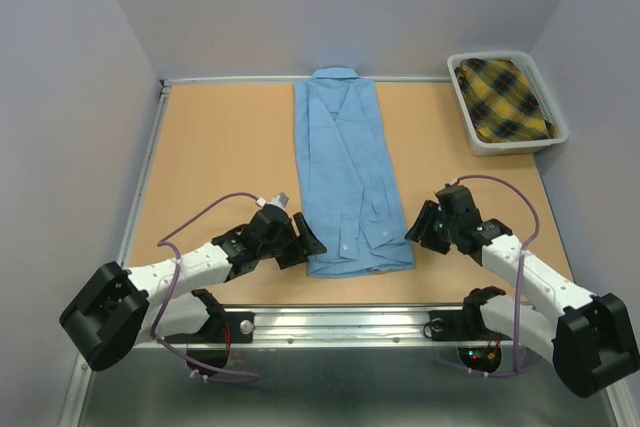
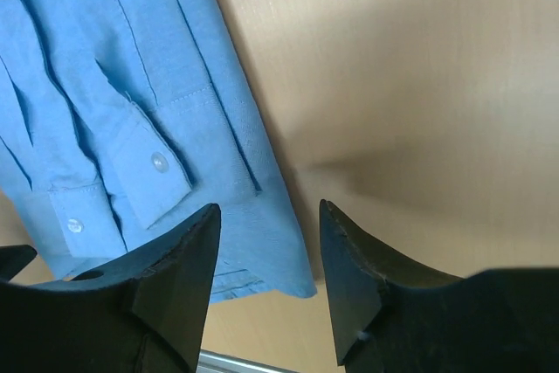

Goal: Fold and stack the long sleeve shirts
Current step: Fold the shirt

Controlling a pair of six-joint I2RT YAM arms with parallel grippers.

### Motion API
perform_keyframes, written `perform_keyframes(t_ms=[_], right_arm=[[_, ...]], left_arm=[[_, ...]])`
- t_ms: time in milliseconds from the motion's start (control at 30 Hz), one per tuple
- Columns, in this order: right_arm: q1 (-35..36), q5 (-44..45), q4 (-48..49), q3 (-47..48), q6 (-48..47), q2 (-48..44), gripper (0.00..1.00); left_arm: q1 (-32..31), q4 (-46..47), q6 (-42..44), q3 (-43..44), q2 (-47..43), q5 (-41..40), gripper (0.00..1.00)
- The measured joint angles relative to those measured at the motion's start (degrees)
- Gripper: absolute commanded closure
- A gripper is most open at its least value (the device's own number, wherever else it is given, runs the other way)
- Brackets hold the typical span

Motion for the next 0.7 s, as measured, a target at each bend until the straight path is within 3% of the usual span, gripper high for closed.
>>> perform_keyframes(t_ms=[300, 700], right_arm=[[0.0, 0.26, -4.9, 1.42, -1.7, -0.81, 0.45], [0.0, -3.96, -5.75, 1.42, -1.4, 2.4, 0.45]], left_arm=[[0.02, -0.87, 1.07, 0.0, 3.63, 2.84, 0.26], [-0.02, 1.9, 3.39, 1.64, 9.22, 8.57, 0.36]])
